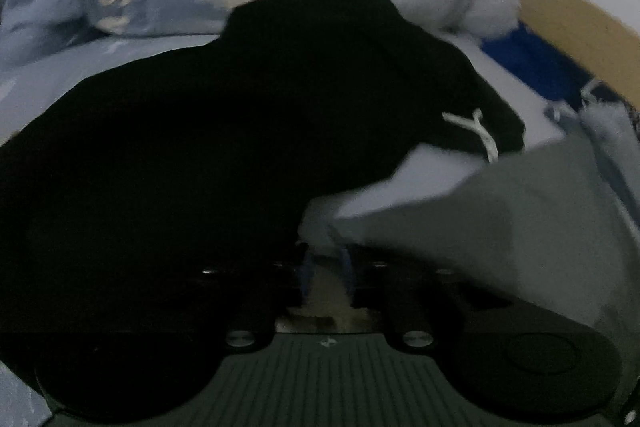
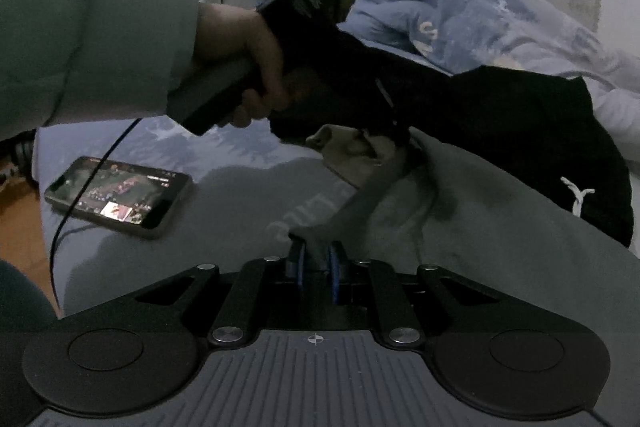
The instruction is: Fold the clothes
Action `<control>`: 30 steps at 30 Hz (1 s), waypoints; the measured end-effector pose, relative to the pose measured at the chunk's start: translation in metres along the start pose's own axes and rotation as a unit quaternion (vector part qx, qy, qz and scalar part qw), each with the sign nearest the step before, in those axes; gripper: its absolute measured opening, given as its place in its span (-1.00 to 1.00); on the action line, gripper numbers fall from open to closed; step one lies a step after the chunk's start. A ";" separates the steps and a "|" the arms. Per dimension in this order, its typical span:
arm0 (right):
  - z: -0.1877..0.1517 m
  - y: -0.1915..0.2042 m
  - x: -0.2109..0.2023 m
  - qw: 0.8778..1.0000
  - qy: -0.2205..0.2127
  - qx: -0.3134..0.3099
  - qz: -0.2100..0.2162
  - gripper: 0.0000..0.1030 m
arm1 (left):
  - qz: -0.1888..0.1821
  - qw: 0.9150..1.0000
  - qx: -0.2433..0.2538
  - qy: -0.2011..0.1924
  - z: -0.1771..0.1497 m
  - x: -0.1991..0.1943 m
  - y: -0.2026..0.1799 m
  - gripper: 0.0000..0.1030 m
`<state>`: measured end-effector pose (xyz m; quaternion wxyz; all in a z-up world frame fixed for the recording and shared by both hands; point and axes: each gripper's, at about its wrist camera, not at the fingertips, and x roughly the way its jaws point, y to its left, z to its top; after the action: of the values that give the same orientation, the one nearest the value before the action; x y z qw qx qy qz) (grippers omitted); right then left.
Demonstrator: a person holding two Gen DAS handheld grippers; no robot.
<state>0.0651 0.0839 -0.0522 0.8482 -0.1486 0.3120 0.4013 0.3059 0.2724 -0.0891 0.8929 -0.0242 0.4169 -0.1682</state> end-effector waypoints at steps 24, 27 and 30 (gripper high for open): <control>-0.006 0.006 0.004 1.000 0.001 -0.028 0.009 -0.77 | -0.007 0.998 -0.053 -0.032 0.004 0.020 0.012 -0.89; 0.001 0.011 -0.013 0.999 -0.005 -0.039 0.021 -0.77 | 0.003 0.997 -0.071 -0.038 0.008 0.021 0.012 -0.89; 0.003 0.014 -0.021 0.998 0.000 -0.046 0.042 -0.78 | 0.013 0.997 -0.073 -0.030 0.010 0.030 0.011 -0.89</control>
<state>0.0454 0.0815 -0.0360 0.8225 -0.1746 0.2993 0.4510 0.3343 0.2721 -0.1072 0.9028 -0.0892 0.4018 -0.1246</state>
